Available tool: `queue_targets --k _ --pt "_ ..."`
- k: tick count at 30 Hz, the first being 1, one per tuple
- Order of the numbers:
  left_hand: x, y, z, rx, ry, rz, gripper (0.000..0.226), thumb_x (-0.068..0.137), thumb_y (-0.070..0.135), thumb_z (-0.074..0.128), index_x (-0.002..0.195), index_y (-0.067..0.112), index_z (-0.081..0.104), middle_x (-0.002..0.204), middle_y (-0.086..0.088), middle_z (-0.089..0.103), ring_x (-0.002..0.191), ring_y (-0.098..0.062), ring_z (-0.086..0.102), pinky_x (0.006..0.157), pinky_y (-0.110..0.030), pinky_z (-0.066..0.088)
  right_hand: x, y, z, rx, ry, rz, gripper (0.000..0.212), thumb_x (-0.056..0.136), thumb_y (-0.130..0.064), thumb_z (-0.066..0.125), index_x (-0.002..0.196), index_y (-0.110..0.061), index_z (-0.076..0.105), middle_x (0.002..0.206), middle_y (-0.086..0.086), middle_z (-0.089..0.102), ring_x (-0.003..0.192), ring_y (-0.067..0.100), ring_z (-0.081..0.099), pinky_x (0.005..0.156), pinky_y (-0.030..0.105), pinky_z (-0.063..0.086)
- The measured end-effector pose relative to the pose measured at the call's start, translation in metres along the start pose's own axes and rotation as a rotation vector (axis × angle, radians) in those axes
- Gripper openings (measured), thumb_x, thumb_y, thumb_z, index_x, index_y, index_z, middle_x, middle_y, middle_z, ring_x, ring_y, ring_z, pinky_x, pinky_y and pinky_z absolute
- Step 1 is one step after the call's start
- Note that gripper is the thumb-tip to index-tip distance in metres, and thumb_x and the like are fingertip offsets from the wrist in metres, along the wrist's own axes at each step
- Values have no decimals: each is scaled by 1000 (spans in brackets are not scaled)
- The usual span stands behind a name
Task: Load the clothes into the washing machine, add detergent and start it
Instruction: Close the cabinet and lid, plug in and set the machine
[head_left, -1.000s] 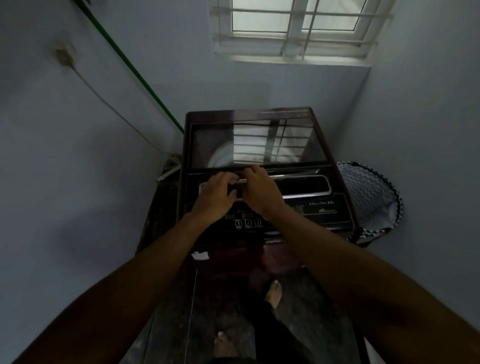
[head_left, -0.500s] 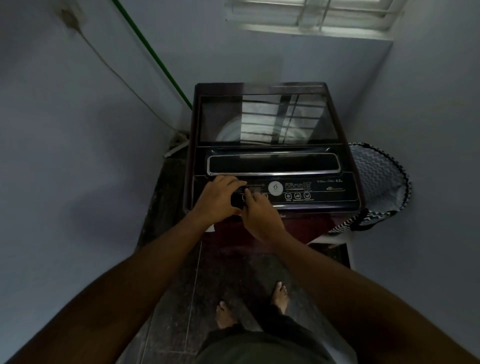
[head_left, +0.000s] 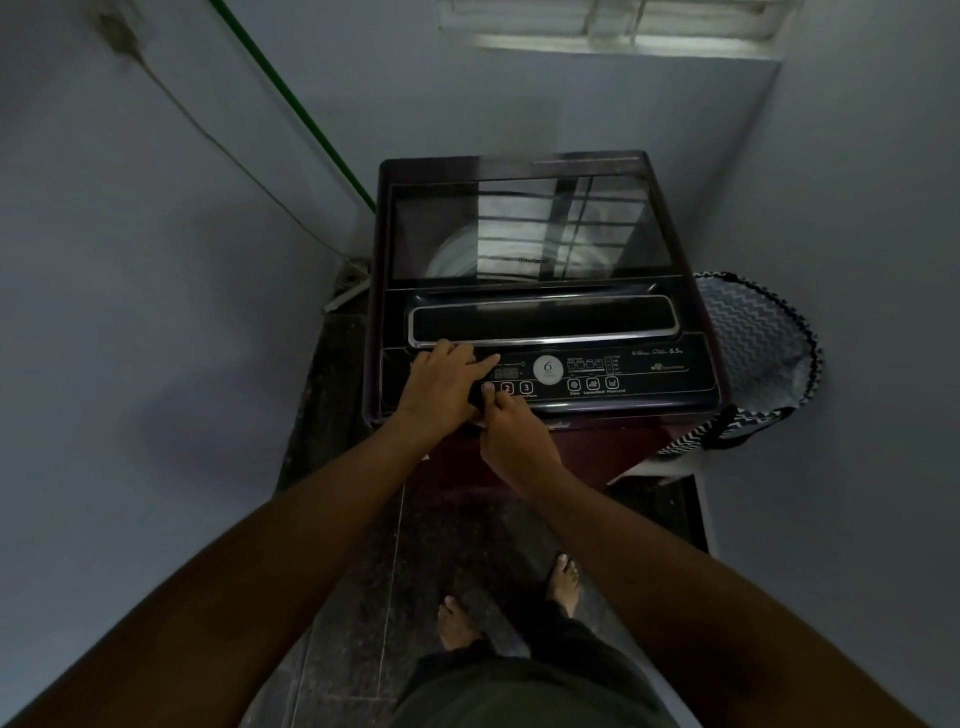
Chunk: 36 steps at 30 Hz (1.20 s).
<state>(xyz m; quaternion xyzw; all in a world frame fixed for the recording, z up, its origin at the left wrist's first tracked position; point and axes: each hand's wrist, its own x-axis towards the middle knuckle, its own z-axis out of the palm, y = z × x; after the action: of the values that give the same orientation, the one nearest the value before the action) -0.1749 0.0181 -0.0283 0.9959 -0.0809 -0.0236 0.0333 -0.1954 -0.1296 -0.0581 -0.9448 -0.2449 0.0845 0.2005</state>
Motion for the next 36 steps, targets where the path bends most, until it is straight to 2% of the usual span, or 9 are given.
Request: queue_targets --k 4,10,22,36 --pt "1 2 -1 40 -25 17 87 76 48 73 149 35 29 135 -1 43 123 -23 39 102 -39 39 6 2 -2 58 -24 -24 50 93 -6 46 141 0 35 110 13 59 93 28 57 74 36 53" --pt "0 2 0 40 -17 15 84 79 48 72 149 36 28 136 -1 43 124 -23 39 103 -39 38 -7 3 4 -46 -44 -26 70 89 -9 50 151 1 18 126 9 50 105 22 46 90 36 50" --pt "-1 4 1 -41 -8 -29 84 75 45 75 148 38 33 136 0 44 126 -22 37 105 -40 37 -10 6 3 -116 -63 -34 76 88 -13 50 152 1 11 127 7 46 106 22 45 88 37 50" --pt "-1 11 1 -79 -4 -82 84 73 41 78 146 39 36 137 1 43 128 -23 36 106 -40 36 -8 7 0 -78 -104 -50 77 88 -10 53 153 -1 13 132 6 42 110 22 42 94 38 48"
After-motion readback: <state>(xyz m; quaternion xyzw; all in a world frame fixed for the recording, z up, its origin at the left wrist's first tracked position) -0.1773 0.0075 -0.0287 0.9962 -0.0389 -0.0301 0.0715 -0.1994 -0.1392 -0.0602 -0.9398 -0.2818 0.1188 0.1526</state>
